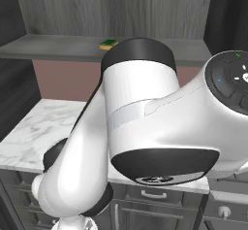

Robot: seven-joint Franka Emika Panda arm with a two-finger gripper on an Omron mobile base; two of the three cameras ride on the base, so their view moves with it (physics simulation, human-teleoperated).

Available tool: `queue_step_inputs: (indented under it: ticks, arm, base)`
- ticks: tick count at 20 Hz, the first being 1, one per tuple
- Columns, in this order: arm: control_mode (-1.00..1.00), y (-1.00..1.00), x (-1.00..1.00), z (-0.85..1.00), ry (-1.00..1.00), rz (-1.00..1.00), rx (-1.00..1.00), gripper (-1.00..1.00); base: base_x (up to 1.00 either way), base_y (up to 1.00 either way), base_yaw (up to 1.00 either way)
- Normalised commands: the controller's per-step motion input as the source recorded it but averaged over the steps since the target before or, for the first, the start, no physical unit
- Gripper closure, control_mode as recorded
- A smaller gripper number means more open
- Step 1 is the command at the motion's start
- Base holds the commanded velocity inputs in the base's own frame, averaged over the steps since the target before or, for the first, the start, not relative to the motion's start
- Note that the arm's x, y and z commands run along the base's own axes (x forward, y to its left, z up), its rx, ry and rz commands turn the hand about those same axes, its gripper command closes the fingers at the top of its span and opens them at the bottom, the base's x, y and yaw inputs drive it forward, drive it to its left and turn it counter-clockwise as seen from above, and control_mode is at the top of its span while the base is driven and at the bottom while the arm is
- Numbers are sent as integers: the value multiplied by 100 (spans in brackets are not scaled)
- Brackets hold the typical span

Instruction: Pick up the sponge and sponge from the sink, and place them back in the cabinet, and close the cabinet doors.

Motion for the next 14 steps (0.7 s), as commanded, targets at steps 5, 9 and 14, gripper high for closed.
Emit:
queue_step_inputs:
  ticks: [5, 9, 14]
  arm:
    - [-100, -13, -15, 0, -15, 0, 0, -100]
    - [-100, -20, -13, 0, -12, 0, 0, -100]
    - [-100, -26, 0, 0, -9, 0, 0, -100]
  base:
    - [0, 0, 0]
    - [0, 0, 0]
    - [0, 0, 0]
